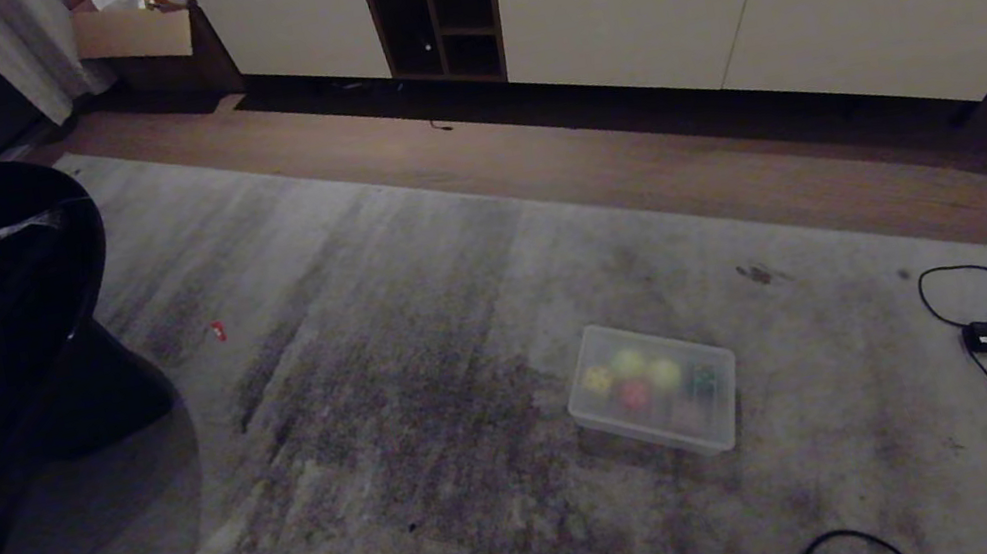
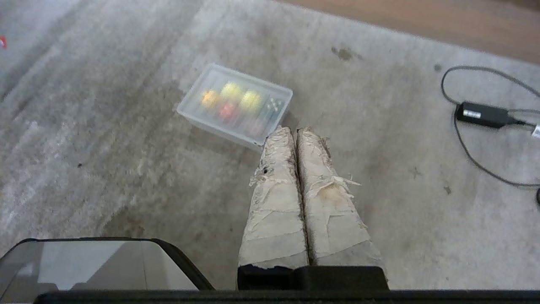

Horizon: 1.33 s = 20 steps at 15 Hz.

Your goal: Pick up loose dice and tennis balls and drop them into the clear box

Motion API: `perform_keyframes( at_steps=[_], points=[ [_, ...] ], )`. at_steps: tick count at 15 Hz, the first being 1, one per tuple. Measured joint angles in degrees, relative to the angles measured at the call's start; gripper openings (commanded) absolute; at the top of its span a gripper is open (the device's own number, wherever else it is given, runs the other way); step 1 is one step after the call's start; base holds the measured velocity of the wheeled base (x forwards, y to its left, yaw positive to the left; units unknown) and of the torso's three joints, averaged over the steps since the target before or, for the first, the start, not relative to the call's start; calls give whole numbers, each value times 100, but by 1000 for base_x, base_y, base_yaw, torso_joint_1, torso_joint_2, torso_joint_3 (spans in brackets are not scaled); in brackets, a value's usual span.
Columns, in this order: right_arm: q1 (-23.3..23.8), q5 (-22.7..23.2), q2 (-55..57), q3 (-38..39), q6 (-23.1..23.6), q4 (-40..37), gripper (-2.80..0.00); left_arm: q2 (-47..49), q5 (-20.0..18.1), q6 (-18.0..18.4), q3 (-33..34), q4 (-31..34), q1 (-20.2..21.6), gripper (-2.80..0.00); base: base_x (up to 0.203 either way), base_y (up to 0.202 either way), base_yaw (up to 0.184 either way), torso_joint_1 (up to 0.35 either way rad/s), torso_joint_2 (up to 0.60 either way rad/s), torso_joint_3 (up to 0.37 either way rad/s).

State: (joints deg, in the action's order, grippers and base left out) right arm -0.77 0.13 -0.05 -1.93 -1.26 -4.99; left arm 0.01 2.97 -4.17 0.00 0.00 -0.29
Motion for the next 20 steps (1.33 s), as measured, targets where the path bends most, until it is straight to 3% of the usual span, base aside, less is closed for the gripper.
perform_keyframes(
  at_steps=[20],
  points=[
    [0,1,2,0,-4,-3,-280,-1,0,-3,0,0,0,-280,0,0,0,3,4,202]
  ],
)
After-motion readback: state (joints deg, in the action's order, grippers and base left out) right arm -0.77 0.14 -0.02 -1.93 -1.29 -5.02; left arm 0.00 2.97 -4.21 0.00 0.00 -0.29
